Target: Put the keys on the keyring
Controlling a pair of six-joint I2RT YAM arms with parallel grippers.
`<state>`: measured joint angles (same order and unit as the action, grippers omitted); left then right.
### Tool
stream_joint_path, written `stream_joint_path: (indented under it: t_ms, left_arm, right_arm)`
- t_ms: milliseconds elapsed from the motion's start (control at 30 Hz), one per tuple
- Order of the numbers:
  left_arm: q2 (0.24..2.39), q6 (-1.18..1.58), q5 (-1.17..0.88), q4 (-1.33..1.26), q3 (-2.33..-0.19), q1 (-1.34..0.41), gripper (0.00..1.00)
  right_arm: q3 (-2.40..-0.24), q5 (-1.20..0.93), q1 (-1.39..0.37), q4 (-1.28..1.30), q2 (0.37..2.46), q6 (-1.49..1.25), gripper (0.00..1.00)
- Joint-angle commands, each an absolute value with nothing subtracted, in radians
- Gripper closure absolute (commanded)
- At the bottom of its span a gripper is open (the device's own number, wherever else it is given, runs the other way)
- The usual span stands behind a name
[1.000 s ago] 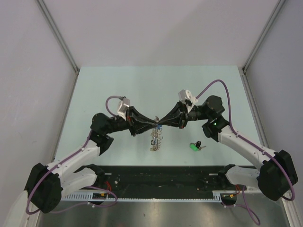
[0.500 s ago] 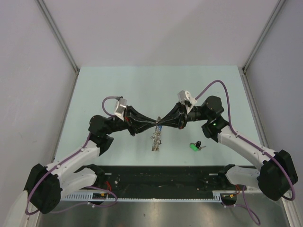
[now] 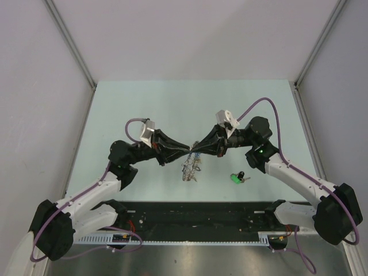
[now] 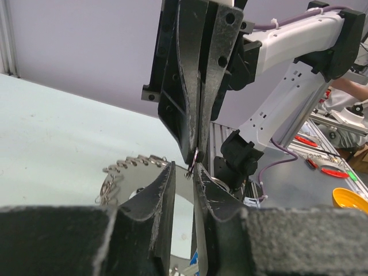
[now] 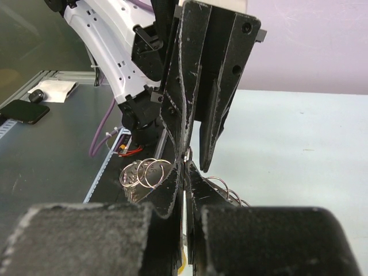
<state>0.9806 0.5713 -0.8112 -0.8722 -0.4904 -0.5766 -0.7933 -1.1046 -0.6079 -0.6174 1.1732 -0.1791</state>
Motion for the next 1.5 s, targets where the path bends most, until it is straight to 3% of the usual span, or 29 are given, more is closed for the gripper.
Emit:
stream_joint_path:
  t_ms: [0,300,400,567,633,667,767,867,1167,1333,1467]
  left_arm:
    - [0.966,0.552,-0.790,-0.893,-0.468,-0.583,0.79]
    - [0.983,0.581,-0.805,-0.953,-0.468,-0.583,0.86]
    - [0.988,0.584,-0.811,-0.956,-0.469,-0.583,0.99]
    - [0.974,0.559,-0.802,-0.913,-0.469,-0.583,1.00]
    - [0.945,0.478,-0.792,-0.827,-0.500,-0.581,1.00]
    - [0.933,0.441,-0.782,-0.716,-0.514,-0.581,1.00]
    - [0.898,0.303,-0.738,-0.498,-0.581,-0.580,1.00]
    - [0.881,0.180,-0.697,-0.311,-0.652,-0.577,1.00]
    - [0.835,-0.087,-0.623,0.026,-0.738,-0.569,0.99]
    - [0.795,-0.190,-0.656,0.101,-0.729,-0.569,1.00]
    - [0.770,-0.238,-0.707,0.121,-0.718,-0.569,1.00]
  right_arm:
    - [-0.811,-1.088,-0.612,-0.660,1.134,-0.164,1.00]
    - [-0.811,-1.089,-0.614,-0.661,1.138,-0.166,1.00]
    - [-0.811,-1.089,-0.614,-0.663,1.138,-0.169,1.00]
    - [-0.811,-1.056,-0.612,-0.624,1.126,-0.156,1.00]
    - [-0.811,-1.036,-0.604,-0.588,1.117,-0.152,0.92]
    - [-0.811,-1.013,-0.600,-0.574,1.105,-0.149,0.75]
    - [-0.811,-0.947,-0.583,-0.500,1.078,-0.147,0.44]
    - [-0.811,-0.861,-0.557,-0.378,1.037,-0.146,0.31]
    - [-0.810,-0.421,-0.537,0.211,0.922,-0.193,0.19]
    - [-0.811,-0.133,-0.531,0.477,0.894,-0.323,0.17]
    - [-0.801,-0.046,-0.520,0.607,0.945,-0.414,0.15]
